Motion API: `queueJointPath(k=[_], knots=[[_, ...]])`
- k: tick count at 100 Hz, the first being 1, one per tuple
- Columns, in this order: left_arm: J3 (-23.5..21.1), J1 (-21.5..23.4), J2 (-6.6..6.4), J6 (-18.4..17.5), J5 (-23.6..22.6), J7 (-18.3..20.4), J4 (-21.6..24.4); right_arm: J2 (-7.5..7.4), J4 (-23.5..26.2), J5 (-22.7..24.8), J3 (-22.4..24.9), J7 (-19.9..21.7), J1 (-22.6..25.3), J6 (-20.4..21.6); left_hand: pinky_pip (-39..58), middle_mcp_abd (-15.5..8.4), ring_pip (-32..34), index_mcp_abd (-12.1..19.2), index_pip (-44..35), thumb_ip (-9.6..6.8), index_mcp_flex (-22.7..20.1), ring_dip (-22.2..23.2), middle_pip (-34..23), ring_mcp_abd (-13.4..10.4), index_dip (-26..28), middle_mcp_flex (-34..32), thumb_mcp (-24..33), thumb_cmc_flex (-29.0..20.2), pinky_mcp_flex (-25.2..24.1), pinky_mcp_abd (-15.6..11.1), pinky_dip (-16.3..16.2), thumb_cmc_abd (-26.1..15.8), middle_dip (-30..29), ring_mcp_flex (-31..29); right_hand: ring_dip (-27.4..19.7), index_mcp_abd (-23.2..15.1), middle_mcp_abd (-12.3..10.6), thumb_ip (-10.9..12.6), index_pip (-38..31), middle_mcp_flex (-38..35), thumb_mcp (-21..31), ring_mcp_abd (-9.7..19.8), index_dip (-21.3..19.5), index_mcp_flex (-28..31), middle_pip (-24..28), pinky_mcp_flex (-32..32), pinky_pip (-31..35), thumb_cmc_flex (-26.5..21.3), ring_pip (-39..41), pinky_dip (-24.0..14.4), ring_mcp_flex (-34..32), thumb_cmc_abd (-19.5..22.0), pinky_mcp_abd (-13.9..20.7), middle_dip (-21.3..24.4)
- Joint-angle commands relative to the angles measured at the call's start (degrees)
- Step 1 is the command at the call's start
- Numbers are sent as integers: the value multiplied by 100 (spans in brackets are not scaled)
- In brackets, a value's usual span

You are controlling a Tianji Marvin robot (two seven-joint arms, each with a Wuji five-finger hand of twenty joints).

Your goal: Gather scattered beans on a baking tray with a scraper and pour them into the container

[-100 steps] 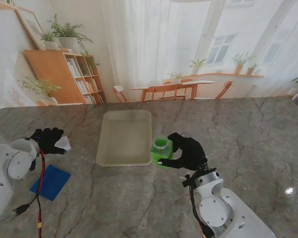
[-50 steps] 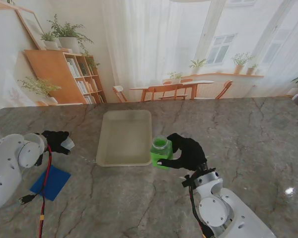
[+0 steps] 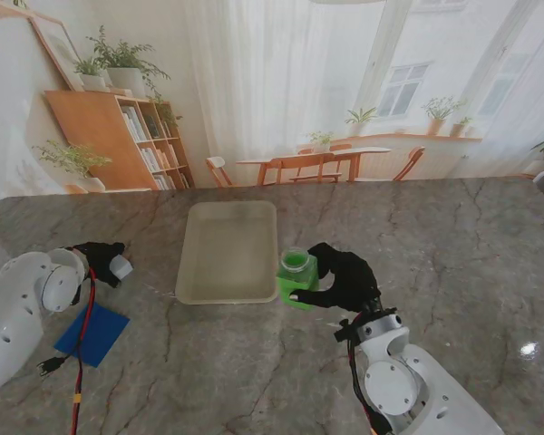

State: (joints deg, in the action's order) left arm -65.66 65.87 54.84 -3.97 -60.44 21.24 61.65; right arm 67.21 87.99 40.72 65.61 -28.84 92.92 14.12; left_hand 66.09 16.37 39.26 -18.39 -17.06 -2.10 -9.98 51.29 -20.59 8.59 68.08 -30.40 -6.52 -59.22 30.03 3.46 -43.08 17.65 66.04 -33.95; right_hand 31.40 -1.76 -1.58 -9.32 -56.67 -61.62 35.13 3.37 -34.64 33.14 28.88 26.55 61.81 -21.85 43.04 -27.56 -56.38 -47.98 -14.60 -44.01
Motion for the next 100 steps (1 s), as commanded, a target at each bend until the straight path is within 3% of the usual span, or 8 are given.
queueJointPath(k=[1,7,16,35,52,83,100], knots=[[43,78,69,43,58,-91,-138,-2,24,20,16,51,36,-17,363,-790,712,484,-1838,377,-608,267,-224,-485,891,-855,1111,-1469,346,-641,-153,-395,624,-458,82,-1845,-501,124,-1122,-500,3114,242,-473,387,780,-72,91,-867,35,-161,29,574,-77,-347],[41,83,90,83,105,-222,-163,-2,30,25,23,49,43,-27,498,-874,835,687,-2443,368,-723,256,-219,-494,736,-1150,1323,-1472,541,-661,-154,-468,650,-685,82,-1841,-506,126,-1122,-501,3112,243,-474,388,782,-74,91,-874,35,-161,33,573,-79,-346],[6,104,114,117,169,-327,-155,-4,39,28,32,54,55,-38,615,-839,895,827,-3249,444,-846,171,-303,-476,60,-1389,1461,-1473,712,-665,-146,-482,421,-914,82,-1839,-507,126,-1120,-500,3103,242,-474,387,784,-74,94,-873,38,-162,37,574,-80,-344],[-312,312,144,66,110,-455,100,-7,51,35,53,54,75,-31,574,-727,853,749,-3679,437,-870,79,-328,-495,-470,-1568,1531,-1474,903,-721,-85,-355,288,-1119,81,-1839,-505,128,-1117,-496,3104,246,-475,390,787,-77,98,-879,43,-163,33,573,-75,-337],[-830,679,173,-20,-46,-511,585,-5,59,30,70,44,92,-26,547,-771,882,800,-4131,430,-776,52,-368,-479,-974,-1604,1566,-1474,937,-742,-117,-286,258,-1147,80,-1832,-509,129,-1117,-499,3103,237,-478,393,792,-76,98,-880,45,-163,37,571,-80,-333],[-1988,1698,271,-437,-125,-488,2230,0,9,-33,44,85,60,11,602,-744,934,798,-4277,409,-843,64,-404,-468,-1171,-1698,1584,-1475,950,-689,-201,-191,259,-1222,80,-1832,-499,129,-1114,-500,3102,242,-477,399,795,-77,98,-887,50,-164,29,562,-81,-327],[-2381,2258,370,-591,373,-489,3343,0,-27,-46,11,103,28,45,623,-723,922,807,-4258,406,-926,73,-387,-445,-1203,-1766,1573,-1475,984,-670,-243,-138,256,-1278,78,-1847,-480,125,-1108,-508,3105,233,-474,412,796,-62,103,-888,50,-164,21,547,-83,-323]])
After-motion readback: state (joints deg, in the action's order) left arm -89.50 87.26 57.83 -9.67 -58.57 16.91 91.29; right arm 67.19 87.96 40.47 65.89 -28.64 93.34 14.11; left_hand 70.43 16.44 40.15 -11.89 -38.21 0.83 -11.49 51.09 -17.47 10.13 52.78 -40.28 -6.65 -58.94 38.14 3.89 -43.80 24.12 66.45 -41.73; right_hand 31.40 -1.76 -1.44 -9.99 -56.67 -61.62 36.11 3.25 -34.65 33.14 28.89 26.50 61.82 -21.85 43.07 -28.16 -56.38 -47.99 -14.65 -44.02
